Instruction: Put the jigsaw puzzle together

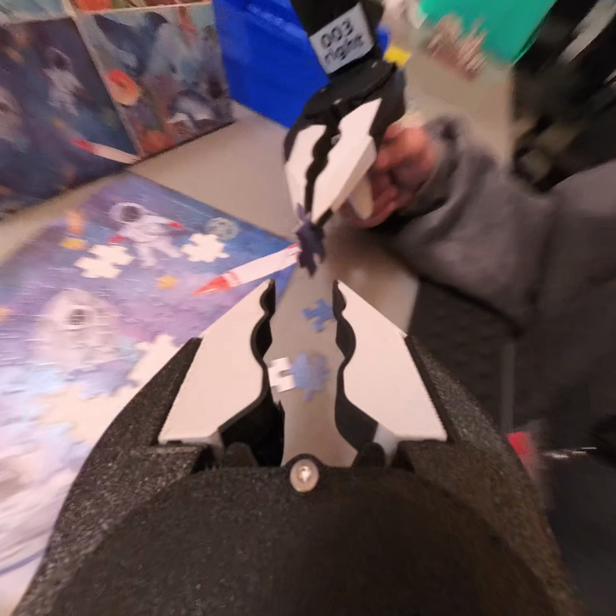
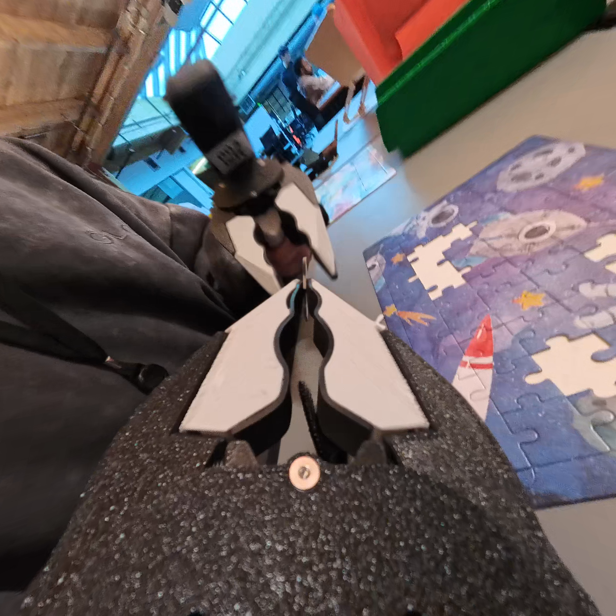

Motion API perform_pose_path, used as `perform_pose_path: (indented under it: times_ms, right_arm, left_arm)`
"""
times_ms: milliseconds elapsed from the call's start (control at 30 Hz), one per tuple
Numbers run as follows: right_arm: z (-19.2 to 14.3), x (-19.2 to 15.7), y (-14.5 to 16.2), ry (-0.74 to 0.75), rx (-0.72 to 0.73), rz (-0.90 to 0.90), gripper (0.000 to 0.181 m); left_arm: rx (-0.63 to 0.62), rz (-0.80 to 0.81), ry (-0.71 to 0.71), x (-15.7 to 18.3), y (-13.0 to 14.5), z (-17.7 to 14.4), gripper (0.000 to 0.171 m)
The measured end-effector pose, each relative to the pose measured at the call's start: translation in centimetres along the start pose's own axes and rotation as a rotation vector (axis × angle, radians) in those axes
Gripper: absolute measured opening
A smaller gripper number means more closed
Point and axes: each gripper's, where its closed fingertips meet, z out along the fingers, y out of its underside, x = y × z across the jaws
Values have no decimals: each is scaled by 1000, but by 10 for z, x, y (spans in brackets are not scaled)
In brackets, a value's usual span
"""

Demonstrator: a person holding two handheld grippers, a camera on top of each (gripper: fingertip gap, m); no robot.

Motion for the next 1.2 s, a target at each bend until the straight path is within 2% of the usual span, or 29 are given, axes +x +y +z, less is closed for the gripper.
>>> perform_pose_path:
  times_ms: [67, 233, 333, 433, 533, 733, 967, 1200]
  right_arm:
    - [0, -11, -7, -45, 32, -24, 1]
    - [3, -12, -4, -55, 19, -15, 1]
    - [3, -10, 0, -53, 7, 0, 1]
    - [5, -5, 3, -29, -12, -3, 1]
    - [-1, -9, -8, -48, 45, -7, 1]
    - [-2, -12, -10, -69, 57, 2, 1]
    - [1, -7, -4, -51, 28, 12, 1]
    - [4, -3, -1, -24, 10, 2, 0]
  left_arm:
    - [72, -94, 102, 15, -2, 5, 29]
    - [185, -138, 151, 16, -23, 3, 13]
    - [239, -163, 137, 2, -38, -6, 3]
    - [253, -190, 133, -7, -44, -12, 3]
    - [236, -197, 124, -9, -35, -16, 5]
    - [159, -193, 200, 12, -15, -2, 5]
    - [210, -205, 183, 5, -28, -3, 3]
    - [215, -219, 169, -1, -27, -7, 5]
